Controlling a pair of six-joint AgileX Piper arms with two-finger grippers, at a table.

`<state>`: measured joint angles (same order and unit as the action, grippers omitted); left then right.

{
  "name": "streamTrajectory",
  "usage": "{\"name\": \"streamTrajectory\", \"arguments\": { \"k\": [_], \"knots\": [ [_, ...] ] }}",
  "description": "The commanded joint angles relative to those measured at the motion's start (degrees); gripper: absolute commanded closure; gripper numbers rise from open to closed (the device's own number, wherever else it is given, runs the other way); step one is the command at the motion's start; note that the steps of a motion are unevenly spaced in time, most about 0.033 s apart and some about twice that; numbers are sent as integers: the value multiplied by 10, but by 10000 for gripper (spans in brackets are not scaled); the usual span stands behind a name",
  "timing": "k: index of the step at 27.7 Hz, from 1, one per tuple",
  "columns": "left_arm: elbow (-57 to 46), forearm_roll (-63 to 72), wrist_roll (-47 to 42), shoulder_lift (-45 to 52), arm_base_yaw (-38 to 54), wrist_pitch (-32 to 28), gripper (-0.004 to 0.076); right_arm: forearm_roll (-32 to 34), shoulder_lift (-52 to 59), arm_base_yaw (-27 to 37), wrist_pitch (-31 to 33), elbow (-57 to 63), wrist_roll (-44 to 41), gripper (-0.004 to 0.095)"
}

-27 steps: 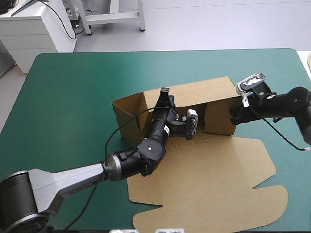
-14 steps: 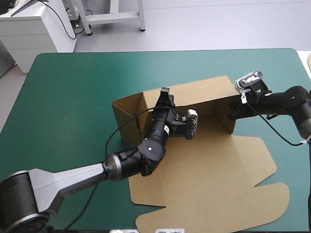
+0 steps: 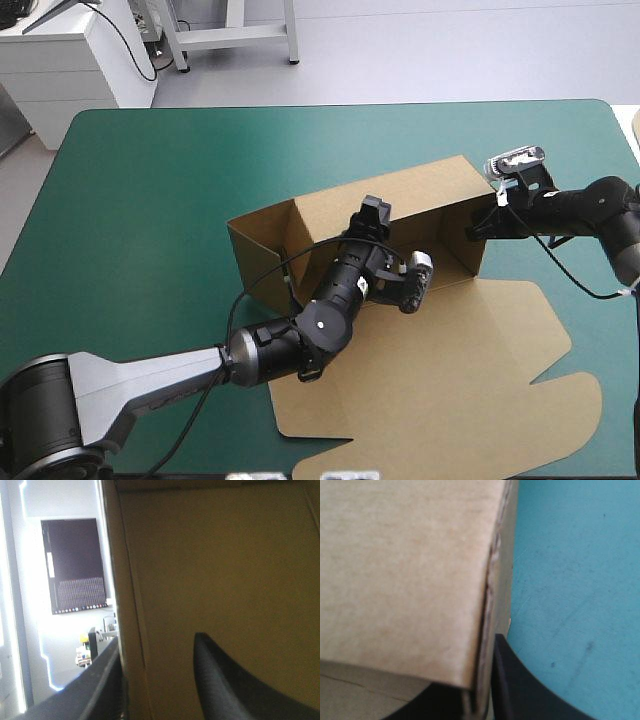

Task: Fold the box

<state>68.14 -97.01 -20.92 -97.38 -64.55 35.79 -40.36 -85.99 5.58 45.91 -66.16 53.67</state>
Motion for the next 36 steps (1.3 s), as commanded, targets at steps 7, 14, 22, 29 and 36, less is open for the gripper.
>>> {"name": "streamTrajectory", "arguments": {
  "k": [7,14,22,29,36],
  "knots": [
    [14,-30,-64,42,-128,64,459,13,20,0,12,-15,-54,907],
    [14,-30,-90,103,-144,108,724,16,25,0,18,-15,-83,907],
    [20,-17,-163,222,-41,118,724,36,77,0,39,-15,-172,907],
    [43,90,-188,300,111,60,724,106,111,0,106,-15,-264,907],
    [43,260,-172,305,291,47,724,106,91,-52,54,-17,-294,907]
  ]
}}
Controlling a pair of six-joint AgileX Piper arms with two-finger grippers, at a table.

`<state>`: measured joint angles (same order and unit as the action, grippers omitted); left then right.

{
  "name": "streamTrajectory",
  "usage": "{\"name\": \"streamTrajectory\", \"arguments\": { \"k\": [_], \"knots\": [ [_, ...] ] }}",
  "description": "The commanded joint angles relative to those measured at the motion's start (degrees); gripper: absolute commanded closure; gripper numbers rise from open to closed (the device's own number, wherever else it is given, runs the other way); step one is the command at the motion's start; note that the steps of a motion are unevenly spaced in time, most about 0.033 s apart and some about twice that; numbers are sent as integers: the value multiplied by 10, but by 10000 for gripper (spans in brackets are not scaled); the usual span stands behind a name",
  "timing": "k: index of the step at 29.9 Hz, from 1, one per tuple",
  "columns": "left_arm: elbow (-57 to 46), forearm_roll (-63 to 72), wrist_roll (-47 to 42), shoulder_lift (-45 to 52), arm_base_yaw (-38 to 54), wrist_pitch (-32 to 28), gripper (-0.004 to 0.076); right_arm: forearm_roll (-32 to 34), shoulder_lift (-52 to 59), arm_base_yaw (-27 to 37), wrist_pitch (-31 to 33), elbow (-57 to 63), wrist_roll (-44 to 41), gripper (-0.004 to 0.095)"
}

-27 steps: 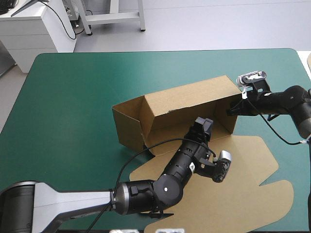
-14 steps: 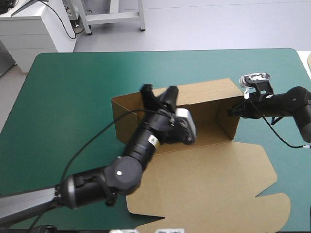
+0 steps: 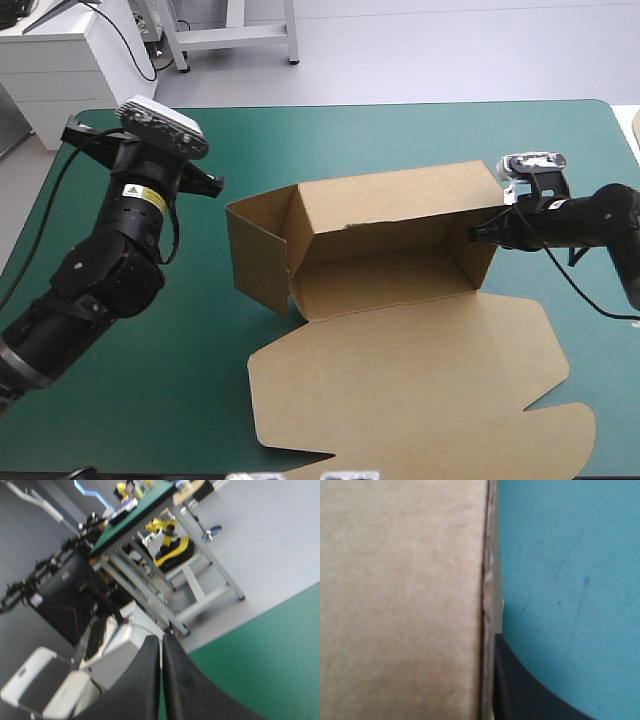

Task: Fold the box

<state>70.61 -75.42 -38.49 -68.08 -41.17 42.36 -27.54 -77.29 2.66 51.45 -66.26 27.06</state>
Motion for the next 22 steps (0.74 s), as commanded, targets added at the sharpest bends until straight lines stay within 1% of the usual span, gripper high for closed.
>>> {"name": "streamTrajectory", "arguments": {
  "k": [1,4,8,11,14,16,18,22],
  "knots": [
    [18,68,11,12,77,-23,724,-20,-2,-32,-10,-18,-37,906],
    [18,161,44,12,145,-24,724,-6,-35,-65,-34,-30,-49,905],
    [18,282,140,12,216,-20,724,3,-86,-89,-68,-58,-54,905],
    [18,358,190,12,250,-14,724,6,-132,-96,-76,-95,-55,905],
    [18,405,223,12,271,-10,724,9,-177,-97,-72,-135,-57,892],
    [18,420,238,12,275,-4,724,9,-201,-97,-71,-159,-57,852],
    [18,428,248,12,275,2,724,13,-220,-101,-71,-181,-57,784],
    [18,441,251,12,275,6,724,15,-243,-102,-74,-218,-61,594]
  ]
}}
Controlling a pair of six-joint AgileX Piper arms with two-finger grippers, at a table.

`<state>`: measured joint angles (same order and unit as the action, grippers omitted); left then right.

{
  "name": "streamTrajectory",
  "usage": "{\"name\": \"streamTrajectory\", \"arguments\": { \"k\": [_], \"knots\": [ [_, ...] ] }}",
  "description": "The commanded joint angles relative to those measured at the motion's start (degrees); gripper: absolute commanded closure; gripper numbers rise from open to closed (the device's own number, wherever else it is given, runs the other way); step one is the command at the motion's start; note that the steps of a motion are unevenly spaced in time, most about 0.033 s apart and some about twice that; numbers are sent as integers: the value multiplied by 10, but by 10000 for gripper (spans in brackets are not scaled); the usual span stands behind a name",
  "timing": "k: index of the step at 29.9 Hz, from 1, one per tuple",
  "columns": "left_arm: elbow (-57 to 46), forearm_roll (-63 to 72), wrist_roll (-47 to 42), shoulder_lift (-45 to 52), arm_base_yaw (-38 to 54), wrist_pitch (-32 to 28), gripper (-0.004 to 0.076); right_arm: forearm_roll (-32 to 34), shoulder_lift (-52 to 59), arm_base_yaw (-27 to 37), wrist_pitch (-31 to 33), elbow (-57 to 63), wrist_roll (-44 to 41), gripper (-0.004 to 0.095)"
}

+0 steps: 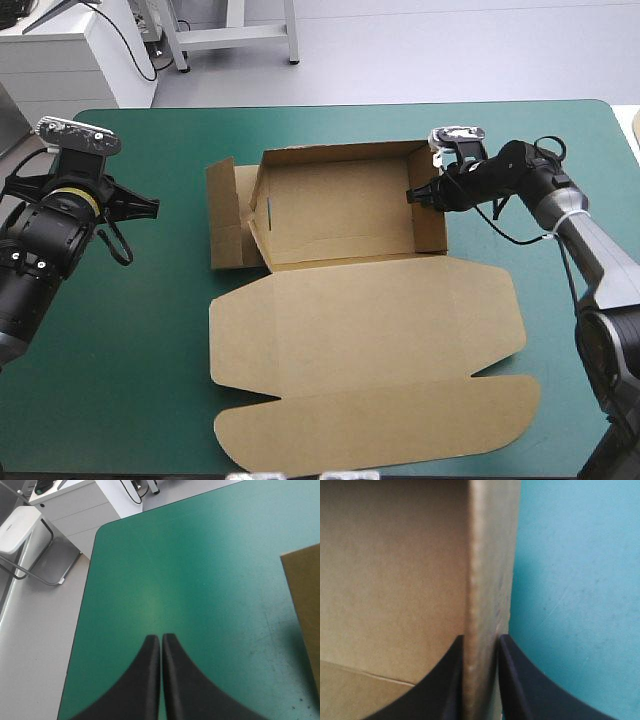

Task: Fold the box

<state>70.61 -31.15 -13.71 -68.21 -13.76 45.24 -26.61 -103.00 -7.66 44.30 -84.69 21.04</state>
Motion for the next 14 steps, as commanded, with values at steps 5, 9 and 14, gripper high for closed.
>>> {"name": "streamTrajectory", "arguments": {
  "k": [5,9,14],
  "knots": [
    [18,2,3,13,1,1,724,37,14,1,11,-87,-1,486],
    [18,4,5,13,1,17,724,54,18,1,40,-147,-1,487],
    [18,8,5,13,1,25,724,59,19,1,70,-180,-1,488]
  ]
}}
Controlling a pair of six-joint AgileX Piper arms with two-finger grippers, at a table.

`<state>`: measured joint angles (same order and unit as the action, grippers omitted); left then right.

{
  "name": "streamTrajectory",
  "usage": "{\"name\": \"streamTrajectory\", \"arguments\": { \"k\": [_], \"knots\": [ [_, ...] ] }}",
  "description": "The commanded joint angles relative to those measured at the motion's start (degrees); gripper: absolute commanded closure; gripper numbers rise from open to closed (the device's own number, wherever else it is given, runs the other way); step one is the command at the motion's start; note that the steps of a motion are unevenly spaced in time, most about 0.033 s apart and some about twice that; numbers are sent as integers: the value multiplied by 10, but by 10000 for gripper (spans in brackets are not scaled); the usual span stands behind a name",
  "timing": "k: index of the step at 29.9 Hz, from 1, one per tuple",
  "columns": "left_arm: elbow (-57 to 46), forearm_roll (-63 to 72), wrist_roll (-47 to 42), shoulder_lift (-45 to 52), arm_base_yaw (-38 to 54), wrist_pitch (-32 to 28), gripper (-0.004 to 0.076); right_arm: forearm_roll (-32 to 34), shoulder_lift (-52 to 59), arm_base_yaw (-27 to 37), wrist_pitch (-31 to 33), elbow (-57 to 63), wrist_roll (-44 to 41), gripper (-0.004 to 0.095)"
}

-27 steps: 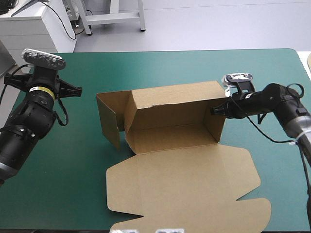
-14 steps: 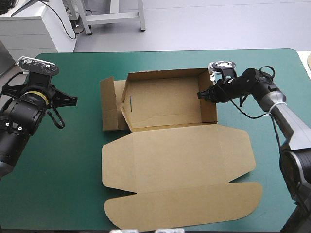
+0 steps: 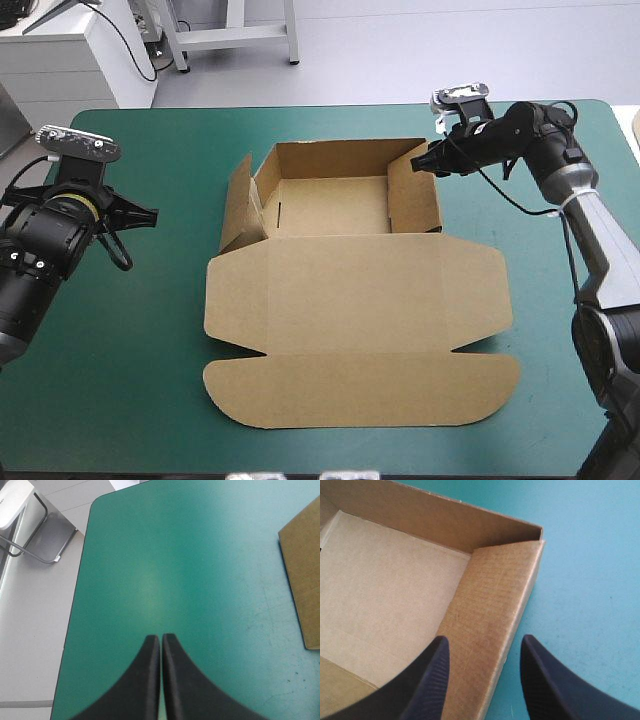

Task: Fold the box

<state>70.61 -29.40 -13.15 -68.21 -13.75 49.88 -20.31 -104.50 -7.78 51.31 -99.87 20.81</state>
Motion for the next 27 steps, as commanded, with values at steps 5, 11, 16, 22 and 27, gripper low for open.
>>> {"name": "streamTrajectory", "arguments": {
  "k": [5,11,16,22,27],
  "knots": [
    [18,-3,-1,13,1,-21,724,22,26,3,15,-21,-38,491],
    [18,1,-1,13,1,-21,725,25,-12,3,36,-21,-57,557],
    [18,35,5,13,1,-20,725,6,-52,3,58,-21,-55,656],
    [18,47,5,13,1,-21,725,-9,-74,2,57,-21,-54,662],
    [18,48,5,13,1,-24,725,3,-78,2,64,-21,-54,905]
  ]
}}
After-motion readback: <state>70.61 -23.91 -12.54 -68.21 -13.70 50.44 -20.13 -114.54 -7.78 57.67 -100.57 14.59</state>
